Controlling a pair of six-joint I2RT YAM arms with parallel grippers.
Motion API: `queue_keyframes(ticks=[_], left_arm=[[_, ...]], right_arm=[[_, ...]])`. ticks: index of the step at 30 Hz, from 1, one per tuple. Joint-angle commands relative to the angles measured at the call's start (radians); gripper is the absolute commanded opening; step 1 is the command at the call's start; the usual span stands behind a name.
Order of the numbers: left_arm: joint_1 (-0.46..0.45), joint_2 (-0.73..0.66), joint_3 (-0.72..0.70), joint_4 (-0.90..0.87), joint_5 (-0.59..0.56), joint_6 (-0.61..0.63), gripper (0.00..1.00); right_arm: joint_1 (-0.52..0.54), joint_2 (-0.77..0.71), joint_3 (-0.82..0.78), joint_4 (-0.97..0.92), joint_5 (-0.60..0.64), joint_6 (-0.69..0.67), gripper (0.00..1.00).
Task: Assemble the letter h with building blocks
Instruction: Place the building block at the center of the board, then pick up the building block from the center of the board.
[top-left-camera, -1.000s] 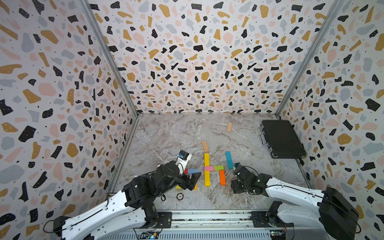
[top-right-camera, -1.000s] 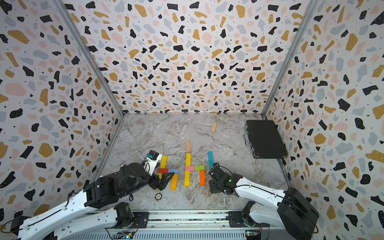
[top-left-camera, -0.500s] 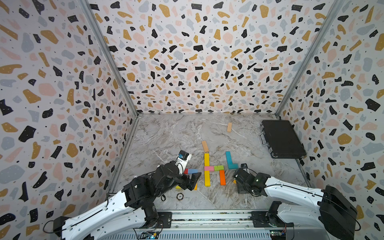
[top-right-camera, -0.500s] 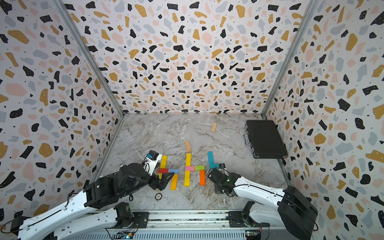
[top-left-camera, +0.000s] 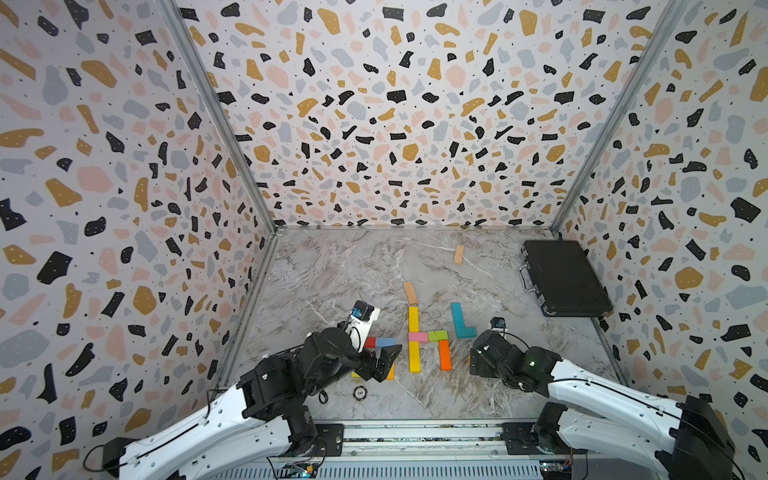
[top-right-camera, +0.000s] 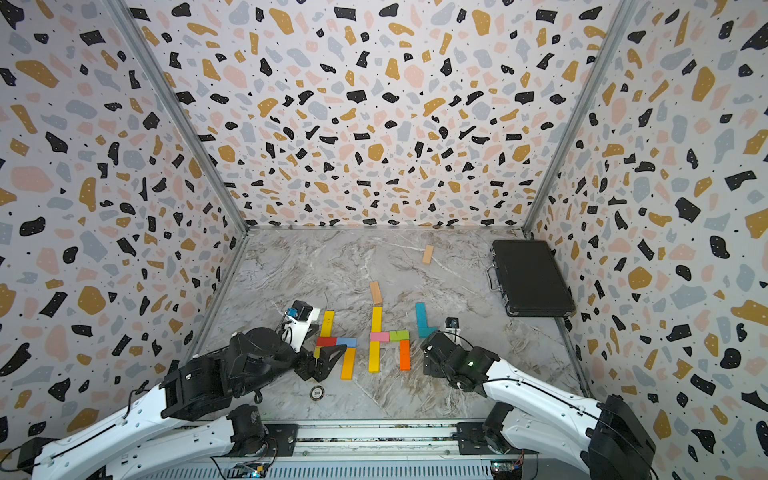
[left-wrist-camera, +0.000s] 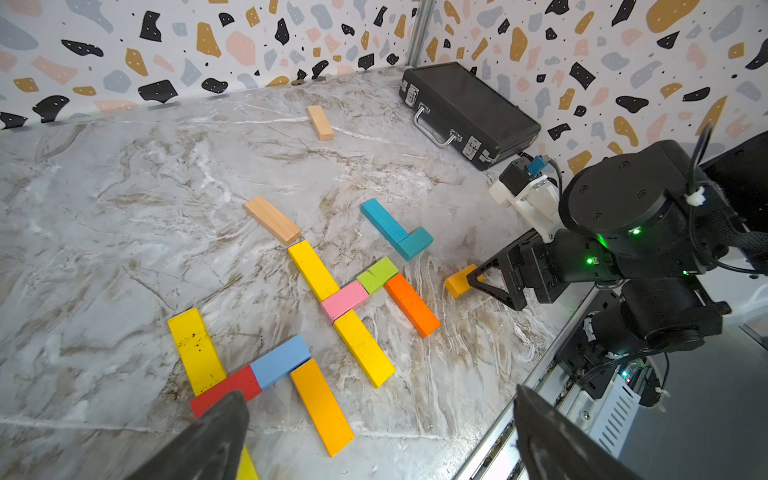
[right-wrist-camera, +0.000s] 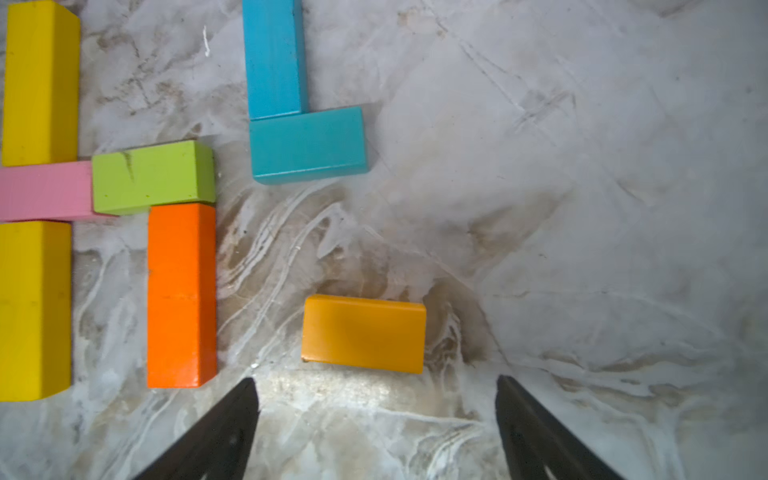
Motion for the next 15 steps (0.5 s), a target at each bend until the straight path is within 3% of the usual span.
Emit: queue_keyframes(ticks=[1, 8, 15], left_arm=[[0.005, -0.009, -0.011, 0.029, 0.002, 0.003, 0.99], [0.005, -0.017, -0.013, 0.022, 0.0, 0.004, 0.99], [0.005, -0.024, -0.018, 0.024, -0.004, 0.007, 0.99]], right_arm=[[-0.009, 0.087, 0.056, -0.007, -0.019, 0.057, 0.95], [-0.037, 0.172, 0.058, 0.063, -0.02, 0.132, 0.95], [-0.077, 0.2, 0.017, 0.117, -0.069, 0.137, 0.88]])
